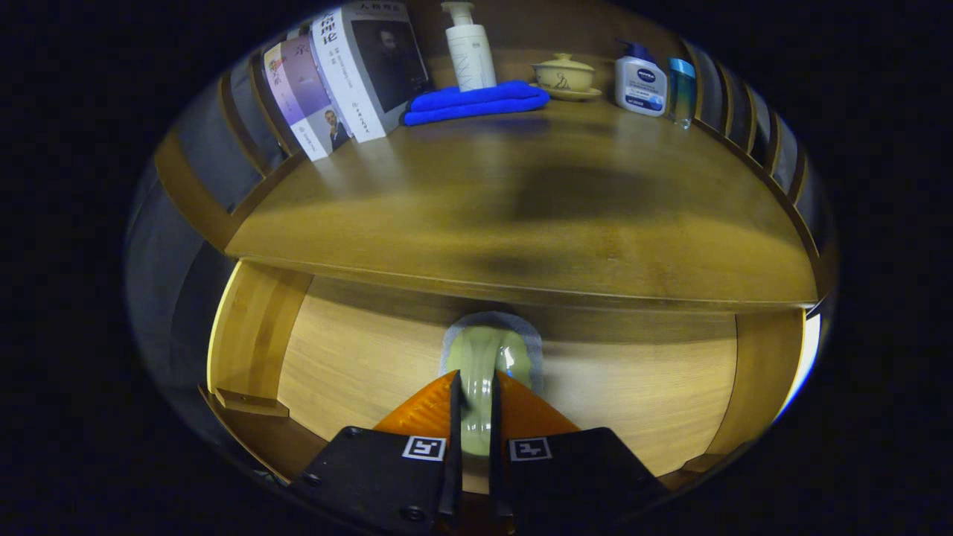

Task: Pull open the drawer, take out the items inside it, and place them on the countertop above the cabinet.

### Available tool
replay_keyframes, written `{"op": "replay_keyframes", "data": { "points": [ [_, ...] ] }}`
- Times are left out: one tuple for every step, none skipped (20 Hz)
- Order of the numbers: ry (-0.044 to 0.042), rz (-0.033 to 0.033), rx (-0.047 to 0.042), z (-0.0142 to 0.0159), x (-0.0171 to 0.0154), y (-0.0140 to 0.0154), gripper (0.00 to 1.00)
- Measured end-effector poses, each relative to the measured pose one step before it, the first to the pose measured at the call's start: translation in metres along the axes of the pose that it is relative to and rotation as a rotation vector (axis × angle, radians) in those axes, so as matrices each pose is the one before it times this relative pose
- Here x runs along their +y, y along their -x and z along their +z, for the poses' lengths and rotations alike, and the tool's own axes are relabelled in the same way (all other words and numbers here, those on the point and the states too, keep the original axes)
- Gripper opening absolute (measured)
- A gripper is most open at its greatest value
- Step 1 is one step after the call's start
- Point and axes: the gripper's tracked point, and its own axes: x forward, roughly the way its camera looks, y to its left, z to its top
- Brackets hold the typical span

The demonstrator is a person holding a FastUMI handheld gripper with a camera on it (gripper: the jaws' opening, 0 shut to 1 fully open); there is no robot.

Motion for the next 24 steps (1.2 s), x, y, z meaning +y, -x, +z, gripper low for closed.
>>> {"op": "replay_keyframes", "data": {
  "points": [
    [0.01098,0.01172,-0.01359,0.00111,0.00176,0.00143,0.17],
    [0.02133,0.01397,-0.01373,-0.00112,0.00196,0.00215,0.17],
    [0.02306,0.01357,-0.0117,-0.00004,0.00316,0.00462,0.17],
    [0.01403,0.00364,-0.01419,-0.0003,0.00092,0.00353,0.17],
    [0.00565,0.00515,-0.00958,-0.00026,0.00166,0.00386,0.17],
    [0.00029,0.01275,-0.00639,-0.00002,0.00278,0.00524,0.17],
    [-0.00273,0.01381,-0.00609,0.00003,0.00296,0.00557,0.17],
    [-0.00279,0.01558,-0.00316,0.00019,0.00293,0.00664,0.17],
    [-0.00449,0.01932,-0.00742,0.00135,0.00427,0.00699,0.17],
    [-0.00603,0.01578,-0.01214,0.00209,0.00422,0.00685,0.17],
    [-0.00061,0.0156,-0.01272,0.00149,0.00408,0.00729,0.17],
    [0.0022,0.01245,-0.01074,0.001,0.00307,0.00628,0.17],
    [0.00553,0.01127,-0.01218,0.00135,0.00278,0.00707,0.17],
    [0.0049,0.00723,-0.01001,0.00015,0.00209,0.00693,0.17],
    [-0.00015,0.00823,-0.01127,0.00008,0.00288,0.00631,0.17],
    [-0.00332,0.01052,-0.01095,0.00132,0.00265,0.00528,0.17],
    [-0.00509,0.01321,-0.0095,0.00062,0.00327,0.00445,0.17],
    [-0.00284,0.01191,-0.0125,0.00283,0.00324,0.00619,0.17],
    [0.00168,0.00713,-0.01443,0.00337,0.00381,0.00622,0.17],
    [0.00646,0.00636,-0.01542,0.00541,0.0027,0.00618,0.17],
    [0.00322,0.01153,-0.01012,0.00331,0.00459,0.00549,0.17],
    [-0.00435,0.01406,-0.00744,0.00367,0.00541,0.00564,0.17],
    [-0.00473,0.01517,-0.01601,0.0049,0.00613,0.0047,0.17],
    [0.00145,0.00869,-0.01505,0.00515,0.00498,0.00382,0.17]
  ]
}}
